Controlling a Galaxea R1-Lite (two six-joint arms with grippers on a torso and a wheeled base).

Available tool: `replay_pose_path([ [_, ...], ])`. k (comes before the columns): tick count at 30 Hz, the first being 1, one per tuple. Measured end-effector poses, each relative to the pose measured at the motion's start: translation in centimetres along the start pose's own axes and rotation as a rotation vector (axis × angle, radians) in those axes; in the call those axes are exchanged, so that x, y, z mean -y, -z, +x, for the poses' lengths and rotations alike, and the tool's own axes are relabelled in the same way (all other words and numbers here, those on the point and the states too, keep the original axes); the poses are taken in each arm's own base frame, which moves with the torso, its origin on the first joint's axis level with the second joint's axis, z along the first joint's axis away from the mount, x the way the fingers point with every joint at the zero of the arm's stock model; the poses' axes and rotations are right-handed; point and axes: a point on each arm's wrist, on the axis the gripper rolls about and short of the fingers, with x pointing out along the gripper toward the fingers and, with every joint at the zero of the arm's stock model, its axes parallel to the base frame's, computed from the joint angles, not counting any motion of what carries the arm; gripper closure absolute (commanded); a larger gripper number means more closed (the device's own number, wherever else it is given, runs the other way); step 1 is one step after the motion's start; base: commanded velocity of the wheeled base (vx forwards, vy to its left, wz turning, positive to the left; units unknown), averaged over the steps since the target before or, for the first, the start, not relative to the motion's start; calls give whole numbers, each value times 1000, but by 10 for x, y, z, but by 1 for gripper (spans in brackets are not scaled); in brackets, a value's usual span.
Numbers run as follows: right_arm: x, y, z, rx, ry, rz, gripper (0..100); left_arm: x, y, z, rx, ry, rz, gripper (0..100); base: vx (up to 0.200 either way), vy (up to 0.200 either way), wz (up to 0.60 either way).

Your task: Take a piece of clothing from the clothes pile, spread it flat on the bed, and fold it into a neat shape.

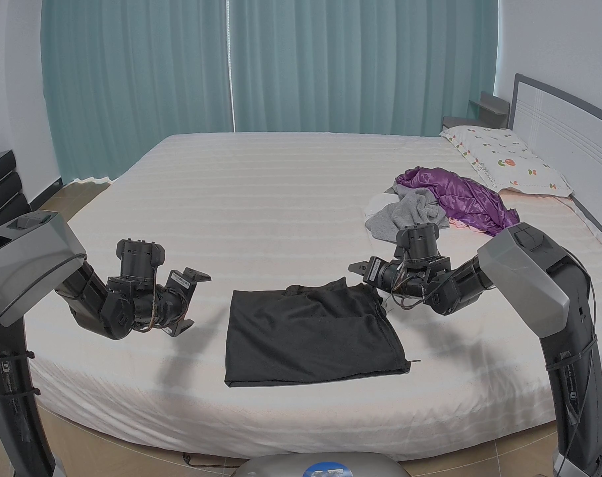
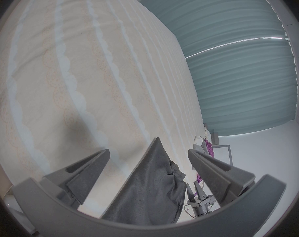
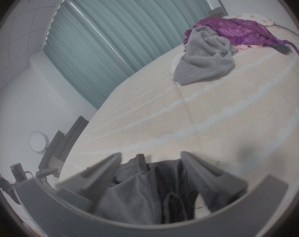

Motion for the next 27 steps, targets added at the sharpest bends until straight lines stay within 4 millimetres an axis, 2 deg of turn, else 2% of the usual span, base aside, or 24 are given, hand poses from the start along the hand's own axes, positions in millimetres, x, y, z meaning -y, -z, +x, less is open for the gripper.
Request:
replay_pose_path([
  [6, -5, 6, 1, -12, -7, -7, 0, 0, 0, 0, 0, -2, 0, 0, 0, 0, 0],
  [7, -6, 6, 1, -14, -9, -8, 100, -1, 0, 0, 0, -2, 0, 0, 0, 0, 0],
  [20, -5, 15, 3, -42, 5, -19, 100, 0, 0, 0, 0, 2, 0, 0, 0, 0, 0],
  [27, 0, 12, 1, -39, 16, -15, 100, 0, 0, 0, 1, 1, -1, 0, 0, 0, 0],
])
